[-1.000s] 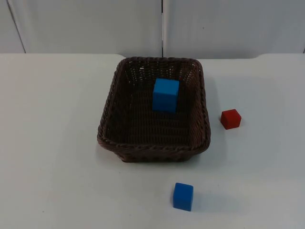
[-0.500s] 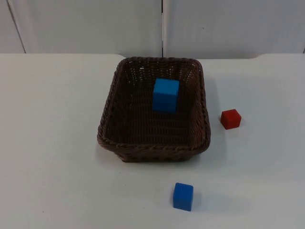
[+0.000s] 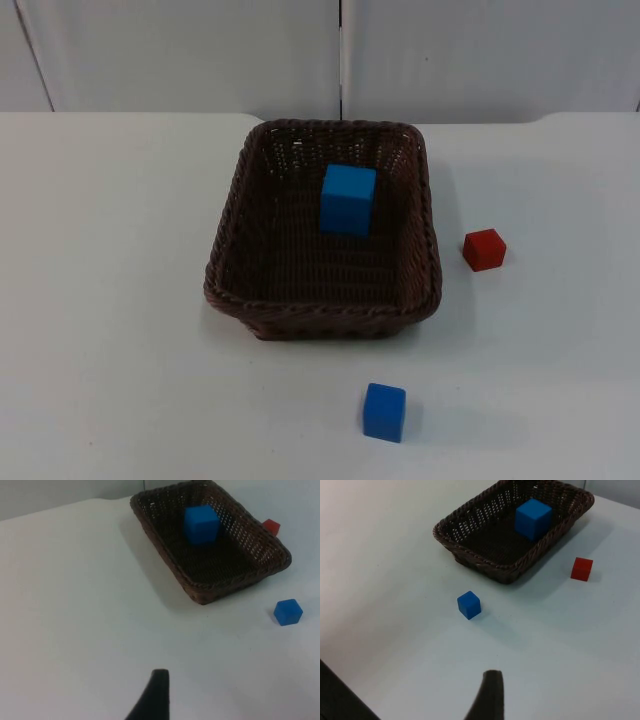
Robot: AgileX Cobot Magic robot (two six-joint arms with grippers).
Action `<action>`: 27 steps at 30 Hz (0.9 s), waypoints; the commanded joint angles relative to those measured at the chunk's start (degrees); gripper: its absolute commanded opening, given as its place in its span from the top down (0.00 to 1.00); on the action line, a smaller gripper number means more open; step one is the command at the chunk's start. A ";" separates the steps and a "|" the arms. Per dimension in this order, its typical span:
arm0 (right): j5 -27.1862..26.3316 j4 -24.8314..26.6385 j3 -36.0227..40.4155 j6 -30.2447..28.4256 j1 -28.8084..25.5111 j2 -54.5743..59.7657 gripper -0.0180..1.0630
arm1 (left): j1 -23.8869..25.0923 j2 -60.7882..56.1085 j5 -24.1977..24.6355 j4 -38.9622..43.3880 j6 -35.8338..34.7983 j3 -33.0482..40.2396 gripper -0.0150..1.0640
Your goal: Pick up the basket with the left hand and place the largest block into the basket with the right hand.
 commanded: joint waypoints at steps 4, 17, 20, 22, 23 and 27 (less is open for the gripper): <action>-0.36 0.10 0.04 -0.68 -0.13 -0.18 0.31 | -0.31 -0.25 -0.24 0.65 0.07 0.33 0.18; -0.36 0.26 0.04 -0.68 -0.13 -0.18 0.31 | -0.31 -0.25 -0.24 0.65 0.07 0.33 0.18; -0.36 0.26 0.04 -0.68 -0.13 -0.18 0.31 | -0.31 -0.25 -0.24 0.65 0.07 0.33 0.18; -0.36 0.26 0.04 -0.68 -0.13 -0.18 0.31 | -0.31 -0.25 -0.24 0.67 0.07 0.33 0.18; -0.36 0.26 0.04 -0.68 -0.13 -0.18 0.31 | -0.31 -0.25 -0.24 0.67 0.07 0.33 0.16; -0.36 0.26 0.04 -0.68 -0.13 -0.18 0.31 | -0.31 -0.25 -0.24 0.67 0.07 0.33 0.03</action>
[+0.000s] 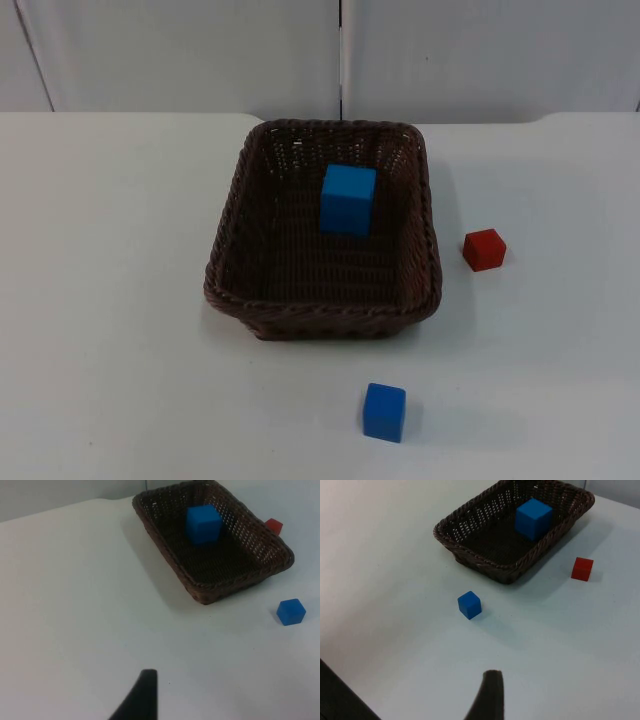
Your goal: Pick up the basket with the left hand and place the largest block into the basket with the right hand.
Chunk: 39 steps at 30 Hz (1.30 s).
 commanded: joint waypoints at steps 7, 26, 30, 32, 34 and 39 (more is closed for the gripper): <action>-0.36 0.24 0.04 -0.68 -0.13 -0.18 0.08 | -0.31 -0.25 -0.24 0.34 0.07 0.33 0.01; -0.52 0.63 0.04 -0.50 -0.13 -0.18 0.01 | -0.31 -0.25 -0.24 0.34 0.07 0.33 0.01; -0.52 0.63 0.04 -0.50 -0.13 -0.18 0.01 | -0.31 -0.25 -0.24 0.34 0.07 0.33 0.01; -0.52 0.63 0.04 -0.50 -0.13 -0.18 0.01 | -0.31 -0.25 -0.24 0.34 0.07 0.33 0.01; -0.52 0.63 0.04 -0.50 -0.13 -0.18 0.01 | -0.31 -0.25 -0.24 0.34 0.07 0.33 0.01; -0.52 0.62 0.04 -0.50 -0.27 -0.18 0.01 | -0.31 -0.25 -0.24 0.34 0.07 0.33 0.01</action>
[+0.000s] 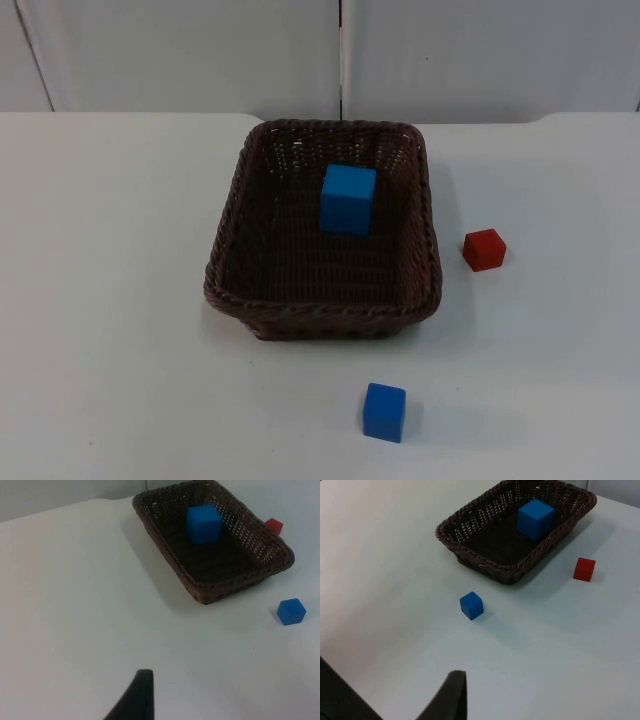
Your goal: Pick up the basket with the left hand and place the largest block into the basket with the right hand.
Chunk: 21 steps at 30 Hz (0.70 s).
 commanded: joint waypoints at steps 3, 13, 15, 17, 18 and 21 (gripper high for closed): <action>-0.41 0.38 0.04 -0.50 -0.27 -0.18 0.01 | -0.31 -0.25 -0.24 0.34 0.07 0.33 0.01; -0.41 0.38 0.04 -0.50 -0.27 -0.18 0.01 | -0.31 -0.25 -0.24 0.34 0.07 0.33 0.01; -0.41 0.38 0.04 -0.50 -0.27 -0.18 0.01 | 0.74 -0.25 -0.24 0.34 0.07 0.33 0.01; -0.41 0.38 0.04 -0.50 -0.27 -0.18 0.01 | 1.67 -0.25 -0.24 0.34 0.07 0.33 0.01; -0.41 0.38 0.04 -0.50 -0.27 -0.18 0.01 | 2.98 -0.25 -0.24 0.34 0.07 0.33 0.01; -0.41 0.38 0.04 -0.50 -0.27 -0.18 0.01 | 7.38 -0.25 -0.24 0.34 0.07 0.33 0.01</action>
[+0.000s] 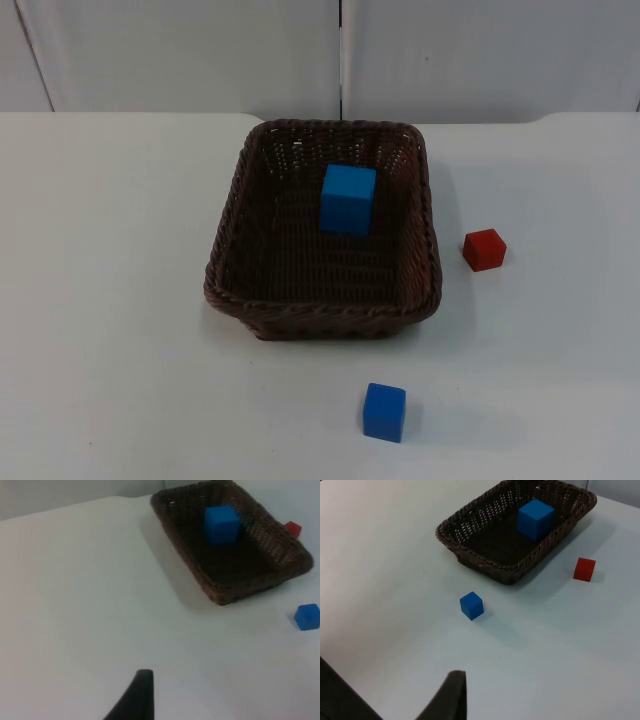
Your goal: Pick up the basket with the left hand and place the largest block into the basket with the right hand.
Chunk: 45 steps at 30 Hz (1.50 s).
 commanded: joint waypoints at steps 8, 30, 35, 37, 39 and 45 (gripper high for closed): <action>-0.41 0.38 0.04 -0.50 -0.27 -0.18 0.01 | 12.20 -0.25 -0.24 0.34 0.07 0.33 0.01; -0.41 0.38 0.04 -0.50 -0.27 -0.18 0.01 | 20.24 -0.25 -0.24 0.34 0.07 0.33 0.01; -0.41 0.38 0.04 -0.50 -0.39 -0.18 0.01 | 20.24 -0.25 -0.24 0.34 0.07 0.33 0.01; -0.41 0.38 0.04 -0.50 -1.69 -0.18 0.01 | 20.24 -0.25 -0.24 0.34 0.07 0.33 0.01; -0.41 0.38 0.04 -0.50 -3.07 -0.18 0.01 | 20.24 -0.25 -0.24 0.34 0.07 0.33 0.01; -0.41 0.38 0.04 -0.50 -9.14 -0.18 0.01 | 20.24 -0.25 -0.24 0.34 0.07 0.33 0.01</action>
